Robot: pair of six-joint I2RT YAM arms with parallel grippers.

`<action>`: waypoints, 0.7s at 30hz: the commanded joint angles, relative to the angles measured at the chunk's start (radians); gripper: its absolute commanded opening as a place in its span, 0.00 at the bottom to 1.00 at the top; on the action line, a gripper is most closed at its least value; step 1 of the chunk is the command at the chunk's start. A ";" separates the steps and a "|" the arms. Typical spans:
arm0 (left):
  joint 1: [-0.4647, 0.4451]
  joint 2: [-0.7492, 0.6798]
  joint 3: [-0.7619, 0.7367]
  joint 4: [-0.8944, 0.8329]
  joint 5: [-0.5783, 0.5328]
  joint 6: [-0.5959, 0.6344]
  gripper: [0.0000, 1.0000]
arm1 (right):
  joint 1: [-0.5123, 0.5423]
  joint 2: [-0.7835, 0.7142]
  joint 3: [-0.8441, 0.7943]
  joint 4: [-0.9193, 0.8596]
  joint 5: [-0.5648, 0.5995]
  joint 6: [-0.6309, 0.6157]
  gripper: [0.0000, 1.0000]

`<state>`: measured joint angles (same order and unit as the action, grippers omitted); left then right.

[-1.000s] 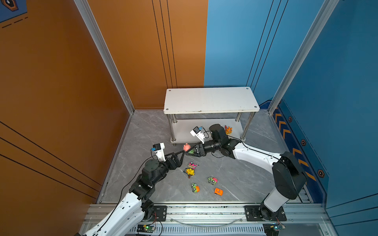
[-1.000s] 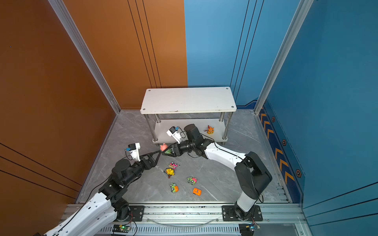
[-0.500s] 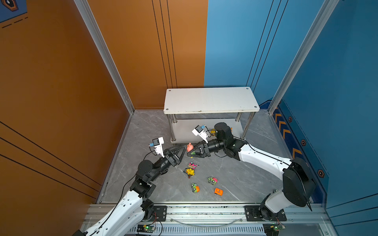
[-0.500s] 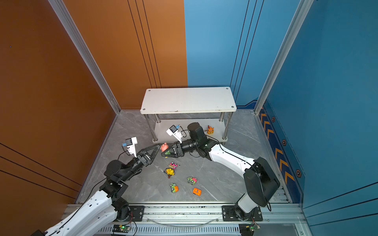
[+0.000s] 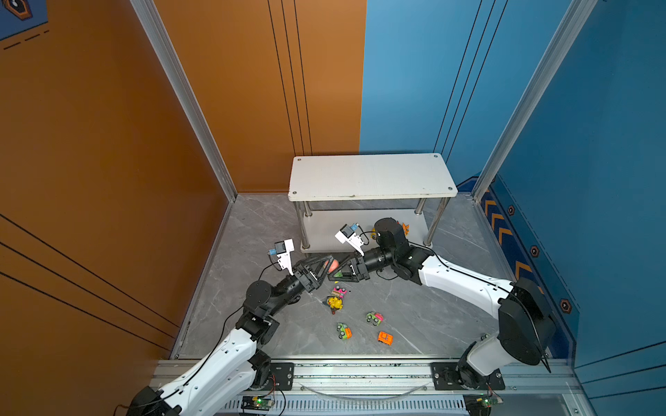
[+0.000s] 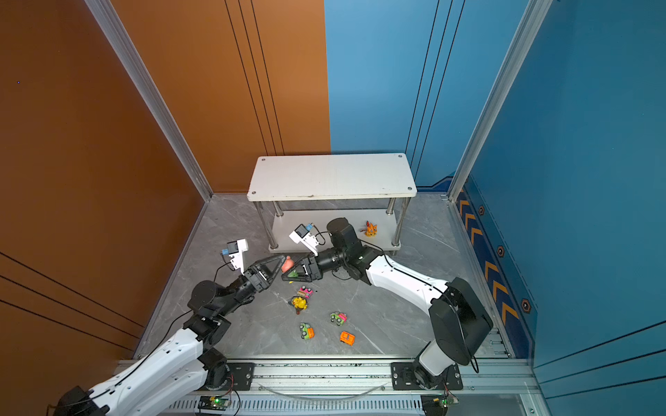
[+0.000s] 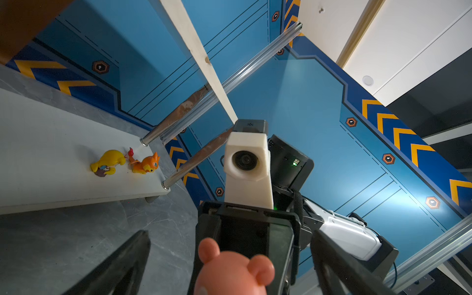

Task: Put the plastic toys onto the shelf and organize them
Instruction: 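Lift the pig toy with the right gripper while the left gripper approaches it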

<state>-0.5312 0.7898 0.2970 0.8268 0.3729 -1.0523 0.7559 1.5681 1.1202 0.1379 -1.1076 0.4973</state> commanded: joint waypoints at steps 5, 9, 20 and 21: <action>-0.076 0.060 0.082 0.035 0.073 0.050 0.66 | 0.007 -0.015 0.051 -0.029 -0.021 -0.044 0.00; -0.093 0.051 0.079 0.032 0.050 0.062 0.36 | -0.003 -0.023 0.051 -0.011 -0.015 -0.031 0.00; -0.141 -0.007 0.174 -0.237 -0.105 0.279 0.00 | -0.005 -0.053 0.003 -0.019 0.143 -0.010 0.57; -0.152 -0.012 0.187 -0.266 -0.139 0.314 0.00 | -0.004 -0.066 -0.010 -0.036 0.185 -0.021 0.67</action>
<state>-0.6422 0.7990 0.4316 0.6487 0.2630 -0.8597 0.7517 1.5417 1.1309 0.1070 -1.0882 0.4709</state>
